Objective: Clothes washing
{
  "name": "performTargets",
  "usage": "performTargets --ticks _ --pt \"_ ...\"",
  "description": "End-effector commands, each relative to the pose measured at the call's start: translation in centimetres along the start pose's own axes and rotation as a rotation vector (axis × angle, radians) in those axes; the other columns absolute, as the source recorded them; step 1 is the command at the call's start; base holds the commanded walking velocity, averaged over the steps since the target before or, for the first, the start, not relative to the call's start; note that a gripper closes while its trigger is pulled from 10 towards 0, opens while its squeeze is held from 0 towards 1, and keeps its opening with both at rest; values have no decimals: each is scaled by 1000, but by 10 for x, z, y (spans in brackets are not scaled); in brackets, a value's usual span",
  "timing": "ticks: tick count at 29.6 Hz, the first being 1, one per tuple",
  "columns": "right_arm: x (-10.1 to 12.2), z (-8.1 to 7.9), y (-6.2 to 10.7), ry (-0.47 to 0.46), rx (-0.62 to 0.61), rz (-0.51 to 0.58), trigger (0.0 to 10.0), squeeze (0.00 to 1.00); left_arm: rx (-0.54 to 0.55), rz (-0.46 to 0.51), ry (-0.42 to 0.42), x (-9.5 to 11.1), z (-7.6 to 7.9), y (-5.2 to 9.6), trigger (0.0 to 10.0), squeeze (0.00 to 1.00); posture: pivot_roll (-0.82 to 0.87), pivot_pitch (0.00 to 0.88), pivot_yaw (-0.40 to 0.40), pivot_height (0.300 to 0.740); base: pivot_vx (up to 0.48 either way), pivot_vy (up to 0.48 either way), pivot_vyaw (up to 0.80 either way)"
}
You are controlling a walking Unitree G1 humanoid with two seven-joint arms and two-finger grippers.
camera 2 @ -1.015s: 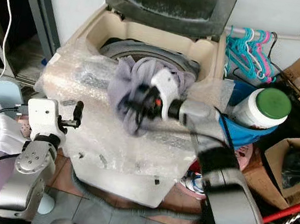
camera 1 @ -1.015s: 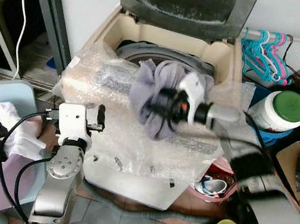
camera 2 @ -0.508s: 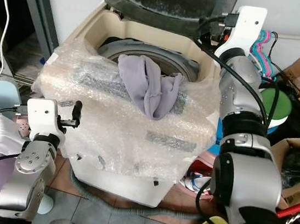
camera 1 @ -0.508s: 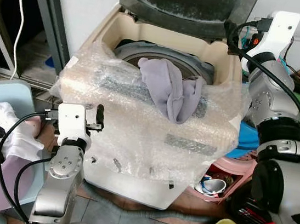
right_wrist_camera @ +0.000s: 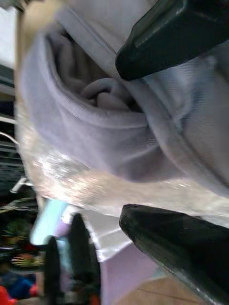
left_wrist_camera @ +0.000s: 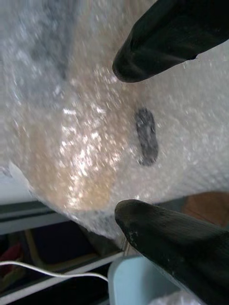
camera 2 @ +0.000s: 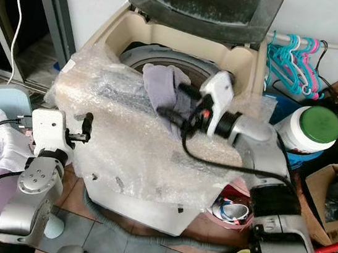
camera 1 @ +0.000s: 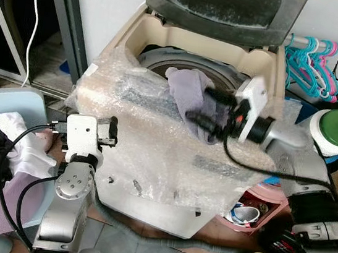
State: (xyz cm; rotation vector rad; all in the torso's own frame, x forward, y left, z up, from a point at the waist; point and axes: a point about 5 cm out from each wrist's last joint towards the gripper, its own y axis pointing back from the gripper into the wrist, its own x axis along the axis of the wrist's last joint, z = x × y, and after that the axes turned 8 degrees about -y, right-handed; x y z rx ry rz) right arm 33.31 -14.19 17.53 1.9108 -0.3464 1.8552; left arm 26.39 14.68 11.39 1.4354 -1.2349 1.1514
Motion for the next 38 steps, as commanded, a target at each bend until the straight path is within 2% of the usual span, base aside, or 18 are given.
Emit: performTargets --ticks 1,3,5,6,7,9,10,11,13,14,16,19,23,29,31,33,37,38 --pt "-4 4 -1 64 -22 -80 10000 1000 -11 10 -2 2 1 0 10000 0 12 0 -48 740 0 0 0" --pt "-9 6 -2 73 -40 -117 10000 1000 -9 11 -3 2 0 0 10000 0 18 0 -51 740 0 0 0" --pt "-10 22 -10 157 -201 -159 10000 1000 -4 8 -9 1 -1 1 10000 0 22 0 -55 740 0 0 0" --pt "-10 22 -10 157 -201 -159 10000 1000 -4 8 -9 1 -1 1 10000 0 22 0 -55 740 0 0 0" --pt "-3 30 -13 158 -288 -126 10000 1000 -2 7 -10 1 -1 2 10000 0 23 0 -55 740 0 0 0" --pt "1 34 -14 156 -333 -106 10000 1000 -1 6 -11 1 -1 2 10000 0 22 0 -55 740 0 0 0" --pt "9 40 -15 160 -401 -67 10000 1000 0 6 -12 1 -1 2 10000 0 22 0 -57 740 0 0 0" --pt "29 52 -13 170 -540 30 10000 1000 3 6 -14 1 -1 1 10000 0 22 0 -58 740 0 0 0" --pt "36 56 -12 160 -586 73 10000 1000 3 6 -15 1 -1 1 10000 0 21 0 -58 740 0 0 0" --pt "55 67 -4 118 -690 196 10000 1000 6 7 -15 1 -1 0 10000 0 20 0 -60 740 0 0 0" --pt "63 71 -1 102 -732 245 10000 1000 7 7 -15 1 -1 0 10000 0 20 0 -60 740 0 0 0" --pt "78 88 24 -17 -903 402 10000 976 11 5 -14 0 -1 1 10000 0 17 0 -61 740 0 0 0" --pt "77 83 24 -8 -869 419 10000 961 37 -8 -8 -1 -2 1 10000 0 15 0 -62 740 0 0 0" --pt "69 72 21 24 -830 419 10000 1000 53 -32 -6 -3 -4 0 10000 0 12 0 -61 740 0 0 0" --pt "57 58 18 24 -804 424 10000 1000 44 -32 -1 -3 -3 -1 10000 0 5 0 -57 740 0 480 0" --pt "57 58 18 24 -804 424 10000 1000 44 -32 -1 -3 -3 -1 10000 0 5 0 -57 740 0 480 0" --pt "37 32 14 21 -780 423 10000 1000 46 16 -39 3 -4 -2 10000 0 -2 0 -49 740 0 480 0" --pt "37 32 14 21 -780 423 10000 1000 46 16 -39 3 -4 -2 10000 0 -2 0 -49 740 0 480 0"
